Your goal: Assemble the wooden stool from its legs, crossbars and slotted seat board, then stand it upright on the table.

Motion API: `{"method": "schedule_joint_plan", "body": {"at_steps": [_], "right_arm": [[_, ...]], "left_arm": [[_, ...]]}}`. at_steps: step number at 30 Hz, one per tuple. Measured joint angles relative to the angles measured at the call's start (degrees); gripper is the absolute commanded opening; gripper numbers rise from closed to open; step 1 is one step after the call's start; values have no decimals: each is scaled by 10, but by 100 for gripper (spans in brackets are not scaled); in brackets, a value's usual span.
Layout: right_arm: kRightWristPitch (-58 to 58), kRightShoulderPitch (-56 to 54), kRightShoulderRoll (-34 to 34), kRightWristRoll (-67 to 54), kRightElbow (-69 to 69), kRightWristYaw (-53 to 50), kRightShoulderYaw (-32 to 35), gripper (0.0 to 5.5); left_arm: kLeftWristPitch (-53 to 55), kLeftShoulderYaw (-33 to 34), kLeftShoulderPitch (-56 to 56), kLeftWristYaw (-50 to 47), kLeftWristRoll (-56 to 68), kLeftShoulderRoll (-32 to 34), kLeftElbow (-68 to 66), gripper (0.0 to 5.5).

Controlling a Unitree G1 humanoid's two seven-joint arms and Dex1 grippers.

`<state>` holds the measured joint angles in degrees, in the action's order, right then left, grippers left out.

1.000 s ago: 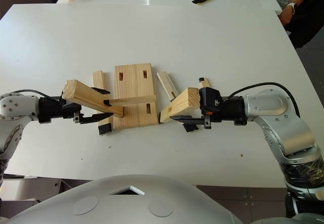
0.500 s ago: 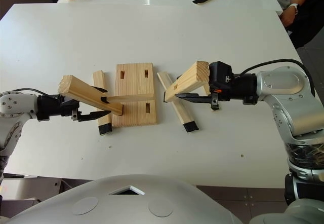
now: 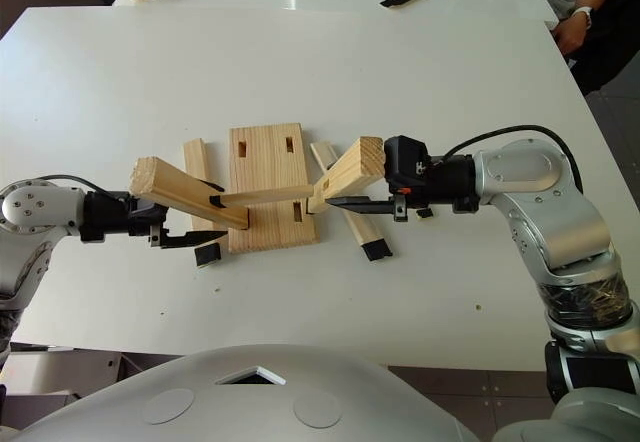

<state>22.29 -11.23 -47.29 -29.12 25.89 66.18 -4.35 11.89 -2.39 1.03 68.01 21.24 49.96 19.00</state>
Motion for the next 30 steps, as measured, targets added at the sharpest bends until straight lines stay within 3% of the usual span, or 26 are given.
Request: {"method": "schedule_joint_plan", "body": {"at_steps": [30], "right_arm": [[10, -8, 38, -2, -1, -6, -18, 204]], "left_arm": [[1, -2, -26, 21, -5, 1, -34, 363]]}}
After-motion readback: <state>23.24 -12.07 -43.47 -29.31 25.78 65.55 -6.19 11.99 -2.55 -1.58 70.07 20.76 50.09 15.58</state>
